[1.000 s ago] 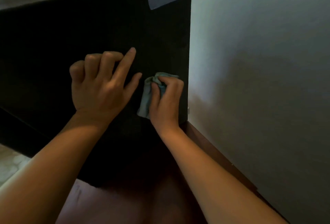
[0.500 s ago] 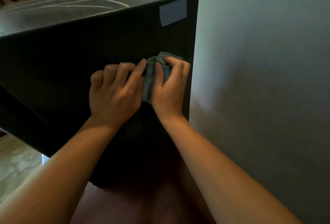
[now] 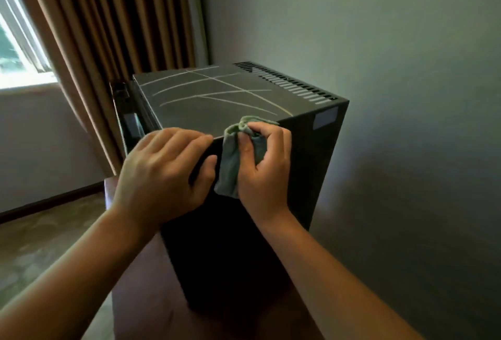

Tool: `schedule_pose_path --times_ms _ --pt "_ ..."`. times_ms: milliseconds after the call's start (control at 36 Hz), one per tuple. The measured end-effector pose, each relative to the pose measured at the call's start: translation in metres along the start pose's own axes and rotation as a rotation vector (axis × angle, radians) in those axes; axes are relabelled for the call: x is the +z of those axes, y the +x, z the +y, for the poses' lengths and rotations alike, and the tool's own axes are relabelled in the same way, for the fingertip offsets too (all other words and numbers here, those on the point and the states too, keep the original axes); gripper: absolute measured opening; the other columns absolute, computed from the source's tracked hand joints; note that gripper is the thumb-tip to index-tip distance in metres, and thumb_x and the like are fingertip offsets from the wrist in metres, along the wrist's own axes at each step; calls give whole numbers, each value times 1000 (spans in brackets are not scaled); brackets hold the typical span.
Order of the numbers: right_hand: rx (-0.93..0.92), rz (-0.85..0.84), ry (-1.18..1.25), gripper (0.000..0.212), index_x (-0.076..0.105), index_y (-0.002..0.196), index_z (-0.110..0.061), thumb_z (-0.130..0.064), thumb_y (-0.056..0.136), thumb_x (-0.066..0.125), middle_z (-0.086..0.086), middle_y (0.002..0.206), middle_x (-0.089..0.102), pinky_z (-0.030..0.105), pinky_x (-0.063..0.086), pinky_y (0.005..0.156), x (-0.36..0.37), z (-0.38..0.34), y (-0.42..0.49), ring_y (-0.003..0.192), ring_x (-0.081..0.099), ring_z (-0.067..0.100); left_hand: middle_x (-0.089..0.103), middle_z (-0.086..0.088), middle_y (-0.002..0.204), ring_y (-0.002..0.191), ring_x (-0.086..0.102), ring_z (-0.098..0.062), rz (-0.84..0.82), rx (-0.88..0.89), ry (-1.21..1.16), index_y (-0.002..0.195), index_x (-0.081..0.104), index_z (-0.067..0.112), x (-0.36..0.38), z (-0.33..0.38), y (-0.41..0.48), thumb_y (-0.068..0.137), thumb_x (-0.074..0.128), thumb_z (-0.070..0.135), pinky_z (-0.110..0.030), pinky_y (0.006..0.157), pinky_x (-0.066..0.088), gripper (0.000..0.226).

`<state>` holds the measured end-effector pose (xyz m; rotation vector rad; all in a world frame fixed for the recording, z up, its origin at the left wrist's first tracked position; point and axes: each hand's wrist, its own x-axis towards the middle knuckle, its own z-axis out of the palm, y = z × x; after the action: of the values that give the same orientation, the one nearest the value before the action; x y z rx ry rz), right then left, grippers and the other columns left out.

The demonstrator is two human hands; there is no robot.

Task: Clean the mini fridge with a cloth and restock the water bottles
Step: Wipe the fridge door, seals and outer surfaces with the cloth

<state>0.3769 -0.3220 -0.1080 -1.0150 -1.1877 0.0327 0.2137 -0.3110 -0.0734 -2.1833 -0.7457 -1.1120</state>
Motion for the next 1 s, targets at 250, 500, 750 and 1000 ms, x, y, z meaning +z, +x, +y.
schedule_pose_path --times_ms 250,500,750,1000 --pt "6 79 -192 15 66 110 -10 -16 96 66 3 111 59 34 52 94 52 -69 -10 106 59 17 76 4 110 105 70 -20 -290 -134 -340 109 78 21 -31 -100 6 105 41 40 -35 81 55 42" --pt "211 -109 -600 14 69 109 -24 -28 97 64 -4 110 62 15 38 89 61 -103 -6 108 53 15 67 -4 133 131 58 -21 -205 -40 -690 128 69 10 20 -124 -20 108 24 30 -42 107 46 53" --pt "475 -342 -832 9 55 101 -31 -39 100 51 -4 115 49 34 39 90 81 -110 20 108 45 23 74 -1 120 119 67 -20 22 -109 -676 117 76 14 34 -119 -28 107 25 26 -39 94 49 53" --pt "433 -366 -885 7 49 101 -33 -39 101 47 -9 110 42 31 35 84 80 -100 20 103 41 19 72 0 122 123 64 -18 65 -89 -707 118 75 13 46 -119 -29 108 22 31 -41 96 51 58"
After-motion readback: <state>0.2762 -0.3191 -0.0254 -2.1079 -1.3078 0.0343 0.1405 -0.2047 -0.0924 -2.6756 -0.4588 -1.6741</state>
